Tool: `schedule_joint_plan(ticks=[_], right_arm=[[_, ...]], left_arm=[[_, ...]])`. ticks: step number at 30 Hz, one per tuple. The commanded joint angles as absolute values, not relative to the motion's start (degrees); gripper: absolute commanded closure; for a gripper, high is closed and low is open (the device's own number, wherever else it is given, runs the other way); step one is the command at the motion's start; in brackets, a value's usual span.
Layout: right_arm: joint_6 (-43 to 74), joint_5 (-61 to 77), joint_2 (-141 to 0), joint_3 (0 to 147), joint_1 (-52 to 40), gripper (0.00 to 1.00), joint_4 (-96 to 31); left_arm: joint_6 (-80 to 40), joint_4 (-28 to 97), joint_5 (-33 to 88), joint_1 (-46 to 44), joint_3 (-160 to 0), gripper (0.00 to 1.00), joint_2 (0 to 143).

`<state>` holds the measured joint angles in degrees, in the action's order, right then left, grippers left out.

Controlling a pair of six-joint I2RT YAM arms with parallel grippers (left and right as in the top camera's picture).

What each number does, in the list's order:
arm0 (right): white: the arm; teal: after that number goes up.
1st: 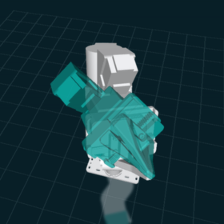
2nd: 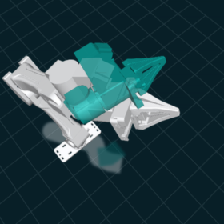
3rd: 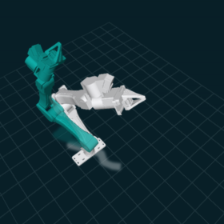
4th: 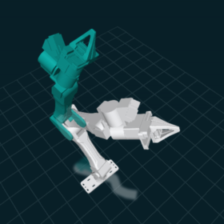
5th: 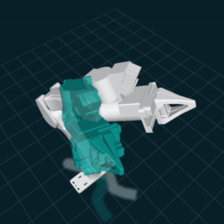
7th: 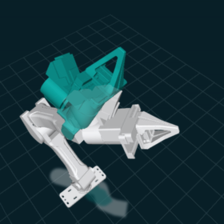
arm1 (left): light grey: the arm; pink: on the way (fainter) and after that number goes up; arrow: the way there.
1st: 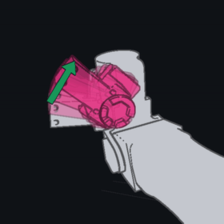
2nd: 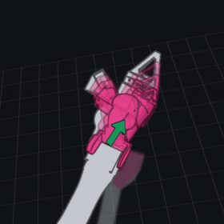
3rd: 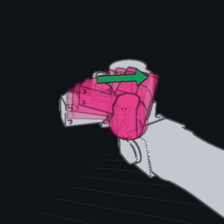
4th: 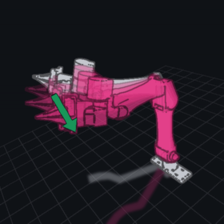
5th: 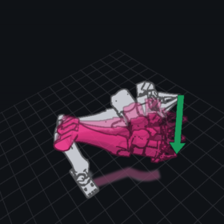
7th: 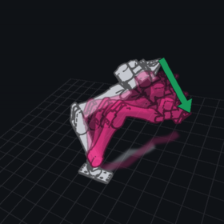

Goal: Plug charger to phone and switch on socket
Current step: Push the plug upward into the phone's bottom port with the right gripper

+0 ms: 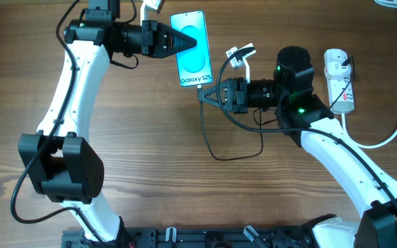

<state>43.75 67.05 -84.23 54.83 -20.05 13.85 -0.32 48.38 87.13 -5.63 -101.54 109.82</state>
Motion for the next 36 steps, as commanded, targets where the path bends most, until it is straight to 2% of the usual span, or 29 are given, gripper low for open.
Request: schedule_joint_plan(ticks=[1,36], right_arm=[[44.4,64.8,-84.9,55.2,-19.8,0.96,15.7],[45.7,63.2,-84.9,55.2,-18.9,0.96,19.3]], left_arm=[[-0.4,48.6,90.0,-7.0,-102.3,0.96,109.2],[-0.4,48.6,90.0,-9.4,-102.3,0.96,109.2]])
